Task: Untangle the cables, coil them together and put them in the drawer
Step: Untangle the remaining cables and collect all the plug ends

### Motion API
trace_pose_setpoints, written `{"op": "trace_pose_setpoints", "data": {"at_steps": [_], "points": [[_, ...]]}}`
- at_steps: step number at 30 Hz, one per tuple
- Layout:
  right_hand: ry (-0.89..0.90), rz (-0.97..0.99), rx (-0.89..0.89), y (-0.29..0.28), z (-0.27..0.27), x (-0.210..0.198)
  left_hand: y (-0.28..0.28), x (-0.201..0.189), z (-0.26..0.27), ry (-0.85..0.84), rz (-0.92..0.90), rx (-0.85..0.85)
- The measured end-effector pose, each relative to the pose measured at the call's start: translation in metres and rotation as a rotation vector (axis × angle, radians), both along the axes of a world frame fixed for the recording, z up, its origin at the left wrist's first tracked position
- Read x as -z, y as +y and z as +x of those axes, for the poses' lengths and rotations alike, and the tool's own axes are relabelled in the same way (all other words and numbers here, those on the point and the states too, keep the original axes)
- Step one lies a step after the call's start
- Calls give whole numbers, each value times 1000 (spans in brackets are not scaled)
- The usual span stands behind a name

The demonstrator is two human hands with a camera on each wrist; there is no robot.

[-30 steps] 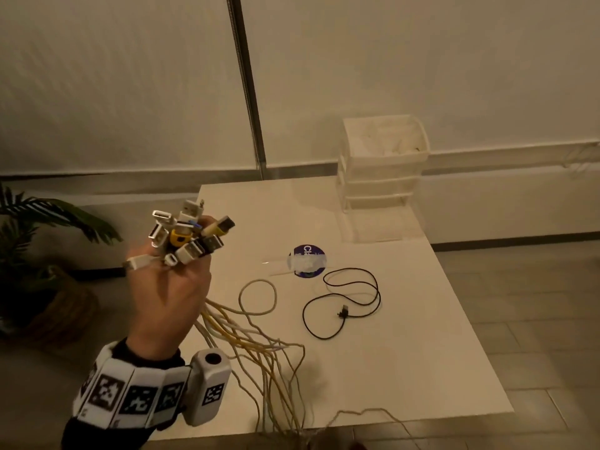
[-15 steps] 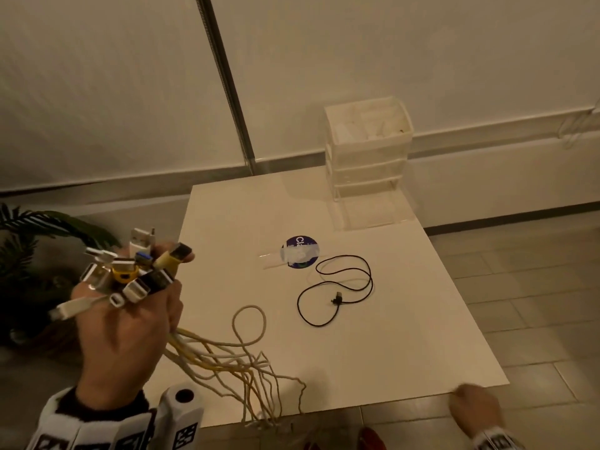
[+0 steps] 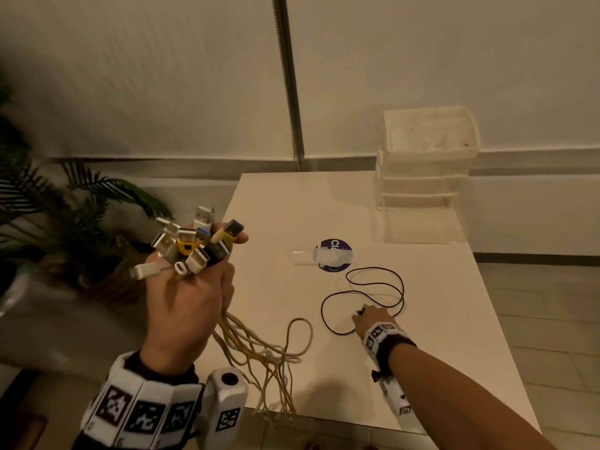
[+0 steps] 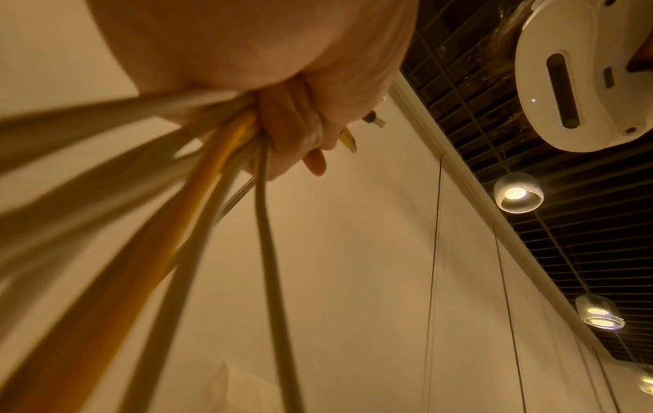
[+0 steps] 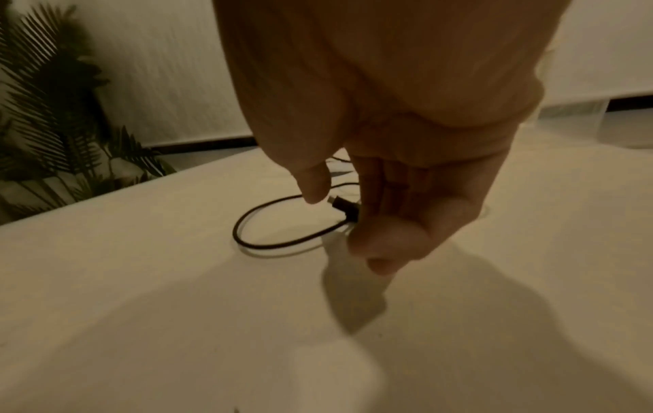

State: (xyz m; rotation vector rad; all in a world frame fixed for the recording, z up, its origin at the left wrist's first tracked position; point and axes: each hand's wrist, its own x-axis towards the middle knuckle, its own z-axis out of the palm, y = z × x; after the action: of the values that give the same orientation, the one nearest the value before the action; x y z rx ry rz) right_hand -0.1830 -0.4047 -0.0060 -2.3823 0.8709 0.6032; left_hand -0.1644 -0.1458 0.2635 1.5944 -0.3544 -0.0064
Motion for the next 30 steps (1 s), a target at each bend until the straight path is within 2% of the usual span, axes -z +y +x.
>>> {"op": "trace_pose_setpoints", "data": {"at_steps": [2, 6, 9, 11, 13, 14, 15, 17, 19, 21, 26, 28, 30], "points": [[4, -17, -31, 3, 2, 7, -8, -10, 1, 105, -148, -1], [-34, -67, -8, 8, 2, 14, -12, -9, 7, 100, -219, 3], [13, 29, 107, 4, -3, 12, -15, 0, 14, 203, -243, 65], [2, 289, 319, -5, -7, 10, -20, 5, 19, 173, -198, 44], [-71, 830, 677, -16, -12, -5, -26, 10, 20, 97, -87, 4], [-119, 1041, 818, -24, -15, -17, -31, 11, 20, 68, -102, 9], [-171, 1169, 885, -35, -18, -31, -36, 11, 20, 63, -132, 36], [-265, 1184, 828, -54, -19, -67, -47, 11, 22, 79, -185, 53], [-329, 1049, 669, -63, -19, -109, -57, 13, 25, 98, -194, 60], [-471, 948, 534, -62, -18, -148, -67, 15, 29, 72, -163, 79], [-882, 1223, 435, -28, -23, -232, -91, 11, 35, 187, -249, 137], [-1001, 1206, 329, -8, -23, -257, -106, -5, 39, 215, -238, 189], [-1088, 1094, 240, 12, -22, -277, -121, -22, 46, 276, -258, 254]]}}
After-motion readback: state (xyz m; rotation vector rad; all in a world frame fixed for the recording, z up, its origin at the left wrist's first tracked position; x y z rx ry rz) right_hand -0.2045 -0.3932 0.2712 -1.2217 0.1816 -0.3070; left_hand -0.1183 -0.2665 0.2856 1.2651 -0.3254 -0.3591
